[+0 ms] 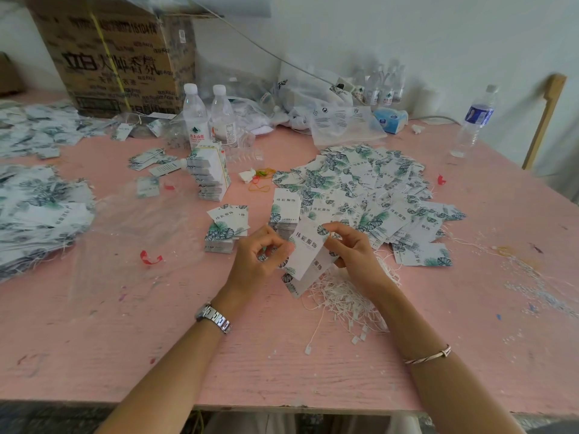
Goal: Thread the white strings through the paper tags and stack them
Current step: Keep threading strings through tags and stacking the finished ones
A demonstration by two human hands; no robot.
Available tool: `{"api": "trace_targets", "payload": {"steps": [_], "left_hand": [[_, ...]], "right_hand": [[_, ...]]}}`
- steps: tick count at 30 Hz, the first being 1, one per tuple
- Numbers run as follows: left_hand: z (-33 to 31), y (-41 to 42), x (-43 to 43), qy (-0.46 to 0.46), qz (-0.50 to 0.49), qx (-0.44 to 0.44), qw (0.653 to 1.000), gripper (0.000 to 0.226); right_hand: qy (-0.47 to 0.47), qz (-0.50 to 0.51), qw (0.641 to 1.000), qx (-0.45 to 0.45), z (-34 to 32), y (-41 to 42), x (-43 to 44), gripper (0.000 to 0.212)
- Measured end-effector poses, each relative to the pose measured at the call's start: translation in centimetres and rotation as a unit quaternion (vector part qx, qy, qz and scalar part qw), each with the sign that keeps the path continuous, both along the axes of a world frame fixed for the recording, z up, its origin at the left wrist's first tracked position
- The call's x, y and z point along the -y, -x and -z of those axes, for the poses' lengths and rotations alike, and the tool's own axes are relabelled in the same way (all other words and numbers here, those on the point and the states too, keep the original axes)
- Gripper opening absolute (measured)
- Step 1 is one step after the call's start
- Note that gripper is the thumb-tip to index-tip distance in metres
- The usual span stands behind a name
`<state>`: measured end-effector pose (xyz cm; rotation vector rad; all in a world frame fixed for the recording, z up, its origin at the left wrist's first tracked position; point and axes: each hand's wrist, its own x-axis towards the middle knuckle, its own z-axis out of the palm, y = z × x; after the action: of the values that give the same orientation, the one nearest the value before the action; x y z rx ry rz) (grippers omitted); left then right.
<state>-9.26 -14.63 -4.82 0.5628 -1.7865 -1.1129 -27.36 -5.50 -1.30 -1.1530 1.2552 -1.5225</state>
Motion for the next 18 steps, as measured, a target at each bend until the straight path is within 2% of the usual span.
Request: {"api": "trace_targets", "payload": {"steps": [4, 8, 18], "left_hand": [[-0.04, -0.08, 0.01, -0.007, 0.008, -0.001, 1.0, 0.033], [0.06, 0.06, 0.1, -0.006, 0.012, 0.011, 1.0, 0.028], [0.33, 0.05, 0.37, -0.016, 0.024, 0.024, 0.999, 0.032]], "right_hand": [[-0.002, 0.004, 1.0, -0.003, -0.06, -0.12, 0.01, 0.014], [0.004, -0.001, 1.0, 0.004, -0.21, -0.01, -0.09, 0.012], [0.004, -0.006, 1.0, 0.001, -0.23, -0.18, 0.11, 0.023]]}}
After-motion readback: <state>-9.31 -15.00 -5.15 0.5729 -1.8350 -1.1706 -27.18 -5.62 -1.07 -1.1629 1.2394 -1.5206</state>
